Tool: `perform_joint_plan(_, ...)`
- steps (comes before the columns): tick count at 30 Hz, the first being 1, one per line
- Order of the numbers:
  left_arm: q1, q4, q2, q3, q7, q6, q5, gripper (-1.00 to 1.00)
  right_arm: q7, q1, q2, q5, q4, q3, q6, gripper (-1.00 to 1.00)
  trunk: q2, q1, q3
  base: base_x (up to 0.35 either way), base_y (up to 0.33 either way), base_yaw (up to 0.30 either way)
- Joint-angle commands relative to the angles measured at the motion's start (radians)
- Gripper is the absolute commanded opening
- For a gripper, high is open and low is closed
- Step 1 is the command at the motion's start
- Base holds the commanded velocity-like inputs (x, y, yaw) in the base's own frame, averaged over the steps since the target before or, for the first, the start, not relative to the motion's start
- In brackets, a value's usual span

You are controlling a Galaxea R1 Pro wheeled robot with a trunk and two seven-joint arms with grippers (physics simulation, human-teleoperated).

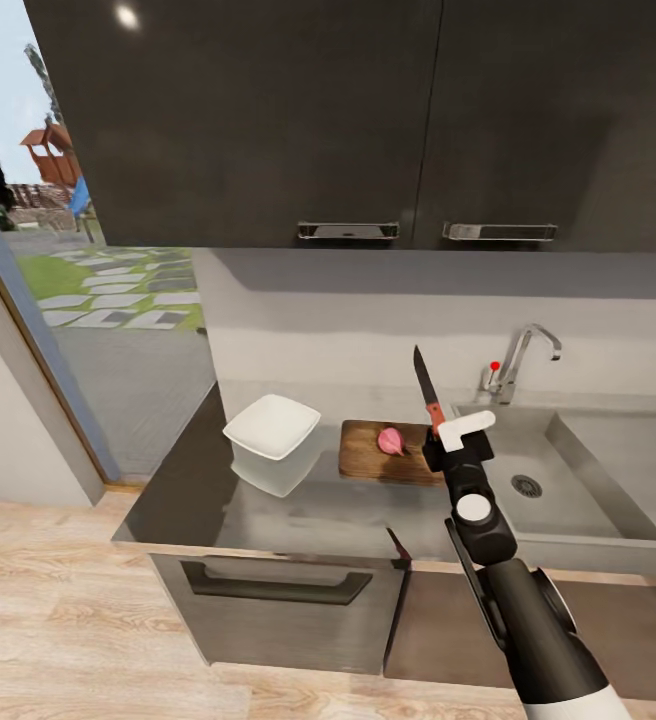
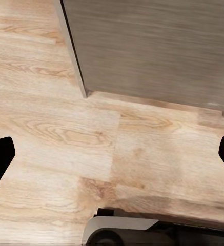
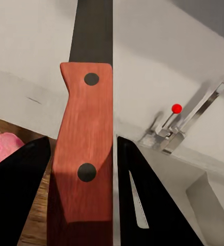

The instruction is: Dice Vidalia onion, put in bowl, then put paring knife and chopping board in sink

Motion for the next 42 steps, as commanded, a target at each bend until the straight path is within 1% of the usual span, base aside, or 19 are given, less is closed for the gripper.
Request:
perform_joint_plan(1, 0.000, 0.001, -0.001, 0.001, 0.002, -0.002, -0.001, 1.00, -0.003, -0.001, 0.000, 0.014, 0.000, 0.003, 0.008, -1.00, -0.002, 0.001, -0.002, 0.000, 0.000, 0.000)
perform_joint_plan(3, 0.000, 0.003, -0.001, 0.001, 0.002, -0.002, -0.001, 1.00, -0.002, -0.001, 0.000, 0.025, 0.001, 0.008, 0.010, -1.00, -0.002, 0.001, -0.002, 0.000, 0.000, 0.000)
perform_joint_plan(7, 0.000, 0.005, -0.001, 0.001, 0.002, -0.002, -0.001, 1.00, -0.003, -0.001, 0.001, 0.043, 0.035, 0.038, 0.012, -1.00, -0.002, 0.001, -0.002, 0.000, 0.000, 0.000)
perform_joint_plan(8, 0.000, 0.005, -0.001, 0.001, 0.002, -0.002, -0.001, 1.00, -0.005, -0.001, 0.002, 0.083, 0.060, 0.071, 0.012, -1.00, -0.002, 0.001, -0.002, 0.000, 0.000, 0.000)
perform_joint_plan(9, 0.000, 0.006, -0.001, 0.001, 0.002, -0.002, -0.001, 1.00, -0.006, -0.001, 0.003, 0.107, 0.068, 0.080, 0.011, -1.00, -0.002, 0.001, -0.002, 0.000, 0.000, 0.000)
perform_joint_plan(11, 0.000, 0.006, -0.001, 0.001, 0.002, -0.002, -0.001, 1.00, -0.009, -0.001, 0.007, 0.156, 0.087, 0.090, 0.010, -1.00, -0.002, 0.001, -0.002, 0.000, 0.000, 0.000)
perform_joint_plan(13, 0.000, 0.007, -0.001, 0.001, 0.002, -0.002, -0.001, 1.00, -0.017, -0.001, 0.009, 0.184, 0.094, 0.093, 0.009, -1.00, -0.002, 0.001, -0.002, 0.000, 0.000, 0.000)
perform_joint_plan(14, 0.000, 0.011, -0.001, 0.001, 0.002, -0.002, -0.001, 1.00, -0.045, -0.001, 0.012, 0.208, 0.106, 0.096, 0.008, -1.00, -0.002, 0.001, -0.002, 0.000, 0.000, 0.000)
perform_joint_plan(19, 0.000, 0.015, -0.001, 0.001, 0.002, -0.002, -0.001, 1.00, -0.071, -0.001, 0.014, 0.215, 0.132, 0.098, 0.008, -1.00, -0.002, 0.001, -0.002, 0.000, 0.000, 0.000)
perform_joint_plan(28, 0.000, 0.017, -0.001, 0.001, 0.002, -0.002, -0.001, 1.00, -0.073, -0.001, 0.006, 0.220, 0.151, 0.098, 0.010, -1.00, -0.002, 0.001, -0.002, 0.000, 0.000, 0.000)
perform_joint_plan(31, 0.000, 0.017, -0.001, 0.001, 0.002, -0.002, -0.001, 1.00, -0.073, -0.001, 0.009, 0.237, 0.178, 0.099, 0.010, -1.00, -0.002, 0.001, -0.002, 0.000, 0.000, 0.000)
perform_joint_plan(32, 0.000, 0.017, -0.001, 0.001, 0.002, -0.002, -0.001, 1.00, -0.073, -0.001, 0.010, 0.257, 0.194, 0.100, 0.010, -1.00, -0.002, 0.001, -0.002, 0.000, 0.000, 0.000)
perform_joint_plan(33, 0.000, 0.017, -0.001, 0.001, 0.002, -0.002, -0.001, 1.00, -0.073, -0.001, 0.011, 0.265, 0.199, 0.100, 0.010, -1.00, -0.002, 0.001, -0.002, 0.000, 0.000, 0.000)
perform_joint_plan(34, 0.000, 0.017, -0.001, 0.001, 0.002, -0.002, -0.001, 1.00, -0.073, -0.001, 0.012, 0.293, 0.215, 0.107, 0.009, -1.00, -0.002, 0.001, -0.002, 0.000, 0.000, 0.000)
perform_joint_plan(35, 0.000, 0.018, -0.001, 0.001, 0.002, -0.002, -0.001, 1.00, -0.073, -0.001, 0.013, 0.302, 0.220, 0.114, 0.008, -1.00, -0.002, 0.001, -0.002, 0.000, 0.000, 0.000)
perform_joint_plan(37, 0.000, 0.018, -0.001, 0.001, 0.002, -0.002, -0.001, 1.00, -0.074, -0.001, 0.013, 0.312, 0.226, 0.124, 0.008, -1.00, -0.002, 0.001, -0.002, 0.000, 0.000, 0.000)
perform_joint_plan(42, 0.000, 0.019, -0.001, 0.001, 0.002, -0.002, -0.001, 1.00, -0.073, -0.001, 0.012, 0.318, 0.230, 0.131, 0.006, -1.00, -0.002, 0.001, -0.002, 0.000, 0.000, 0.000)
